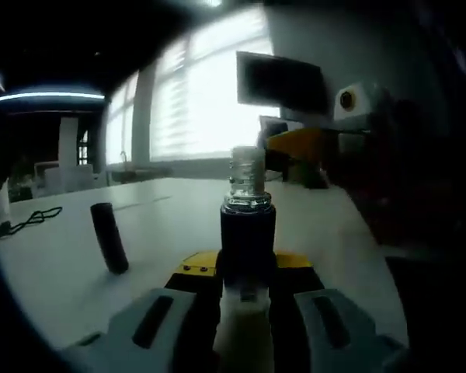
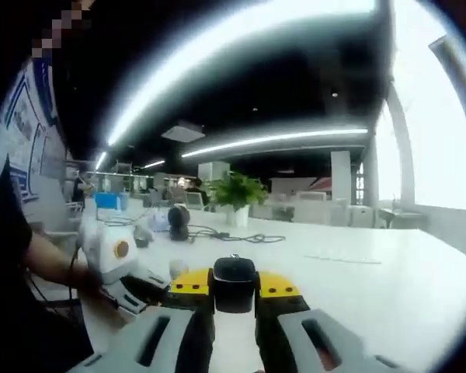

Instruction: Pick up cosmetic bottle twist off cap place on table pick up cap screw tight cap place on table

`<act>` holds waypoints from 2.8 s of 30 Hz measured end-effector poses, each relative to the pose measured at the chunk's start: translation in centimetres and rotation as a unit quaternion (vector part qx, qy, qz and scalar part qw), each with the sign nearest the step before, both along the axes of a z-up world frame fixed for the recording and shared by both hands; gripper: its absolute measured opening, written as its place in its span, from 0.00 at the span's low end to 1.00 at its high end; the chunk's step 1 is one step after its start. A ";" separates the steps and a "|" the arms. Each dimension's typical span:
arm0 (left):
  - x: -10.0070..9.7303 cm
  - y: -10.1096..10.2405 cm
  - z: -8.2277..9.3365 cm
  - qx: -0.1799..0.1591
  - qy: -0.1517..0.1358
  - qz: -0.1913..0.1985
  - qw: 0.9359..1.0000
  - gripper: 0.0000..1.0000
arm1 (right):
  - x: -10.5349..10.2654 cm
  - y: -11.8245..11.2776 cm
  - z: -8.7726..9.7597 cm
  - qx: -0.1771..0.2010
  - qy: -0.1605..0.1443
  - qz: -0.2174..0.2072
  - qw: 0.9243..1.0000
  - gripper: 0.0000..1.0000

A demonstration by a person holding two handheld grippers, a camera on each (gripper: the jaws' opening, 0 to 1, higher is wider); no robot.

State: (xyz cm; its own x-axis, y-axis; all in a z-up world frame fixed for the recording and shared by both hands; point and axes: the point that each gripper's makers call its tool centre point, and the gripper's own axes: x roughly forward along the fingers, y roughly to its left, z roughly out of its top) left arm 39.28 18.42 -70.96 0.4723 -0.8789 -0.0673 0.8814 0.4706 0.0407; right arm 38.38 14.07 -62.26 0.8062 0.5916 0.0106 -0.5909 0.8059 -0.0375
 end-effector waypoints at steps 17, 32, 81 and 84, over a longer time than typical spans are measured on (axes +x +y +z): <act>-2.5 0.0 -0.4 0.008 0.000 -0.035 0.999 0.13 | -3.5 5.3 1.1 -0.017 -0.003 0.099 0.995 0.14; -2.2 0.1 -0.5 0.010 0.000 -0.028 1.000 0.13 | -2.3 6.5 -1.0 -0.044 0.024 0.103 0.993 0.14; -4.5 0.3 -0.5 0.013 -0.015 -0.107 0.994 0.13 | -4.4 7.9 -2.0 -0.103 0.022 0.258 0.960 0.14; -4.7 0.3 -0.5 0.012 -0.012 -0.115 0.993 0.13 | -4.6 8.0 -2.0 -0.101 0.025 0.267 0.958 0.14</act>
